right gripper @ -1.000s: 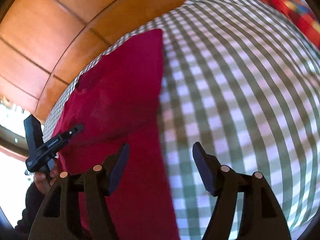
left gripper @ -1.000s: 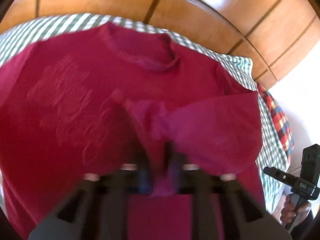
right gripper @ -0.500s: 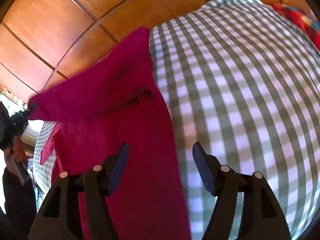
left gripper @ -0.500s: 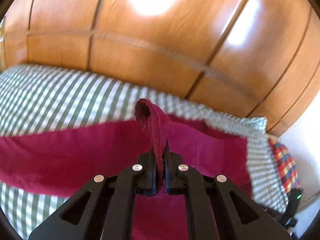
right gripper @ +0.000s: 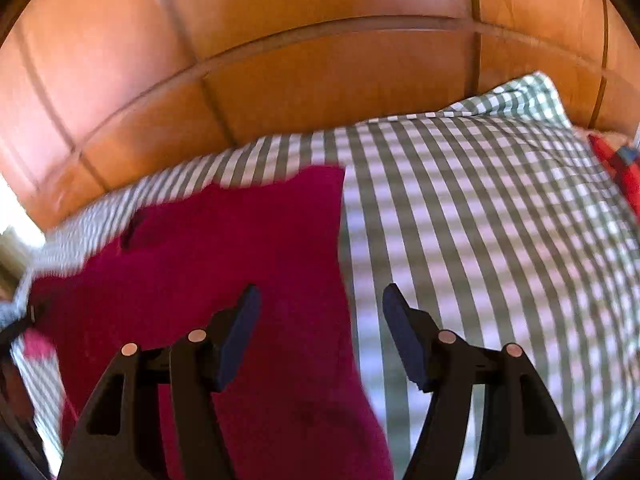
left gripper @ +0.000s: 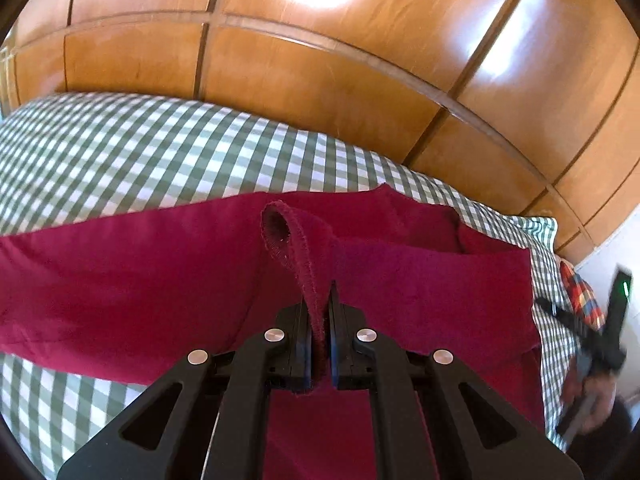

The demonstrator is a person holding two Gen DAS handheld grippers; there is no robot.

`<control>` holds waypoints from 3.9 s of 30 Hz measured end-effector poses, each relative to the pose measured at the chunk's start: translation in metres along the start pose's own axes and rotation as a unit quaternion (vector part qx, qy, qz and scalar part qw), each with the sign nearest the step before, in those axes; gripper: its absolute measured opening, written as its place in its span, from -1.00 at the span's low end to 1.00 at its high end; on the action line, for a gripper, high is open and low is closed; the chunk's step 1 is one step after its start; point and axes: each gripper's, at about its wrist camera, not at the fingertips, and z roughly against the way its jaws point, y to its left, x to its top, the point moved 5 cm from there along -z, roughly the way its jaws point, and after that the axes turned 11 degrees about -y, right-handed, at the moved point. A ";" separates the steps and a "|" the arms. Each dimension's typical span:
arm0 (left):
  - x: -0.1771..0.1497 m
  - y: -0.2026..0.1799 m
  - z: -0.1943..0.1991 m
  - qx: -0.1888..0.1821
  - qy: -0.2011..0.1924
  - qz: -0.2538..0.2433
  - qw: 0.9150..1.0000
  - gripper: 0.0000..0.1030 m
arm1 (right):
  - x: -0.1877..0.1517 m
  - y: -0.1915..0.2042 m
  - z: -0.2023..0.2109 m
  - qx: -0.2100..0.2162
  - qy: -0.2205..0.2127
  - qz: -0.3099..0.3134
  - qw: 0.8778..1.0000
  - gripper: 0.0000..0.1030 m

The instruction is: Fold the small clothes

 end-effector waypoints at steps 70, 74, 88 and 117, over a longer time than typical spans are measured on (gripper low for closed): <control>-0.046 0.357 0.158 0.249 -0.134 0.403 0.870 -0.88 | -0.157 0.086 0.041 -0.006 -0.003 0.213 0.977 0.64; -0.012 0.293 0.162 0.186 -0.158 0.335 0.910 -0.88 | -0.157 0.085 0.041 -0.004 -0.003 0.212 0.977 0.65; -0.060 -0.033 0.053 -0.026 -0.059 0.029 0.998 -0.88 | -0.154 0.080 0.042 0.015 -0.003 0.193 0.981 0.65; -0.130 -0.065 0.045 0.070 -0.052 -0.106 0.991 -0.58 | -0.155 0.077 0.042 0.027 0.000 0.184 0.982 0.68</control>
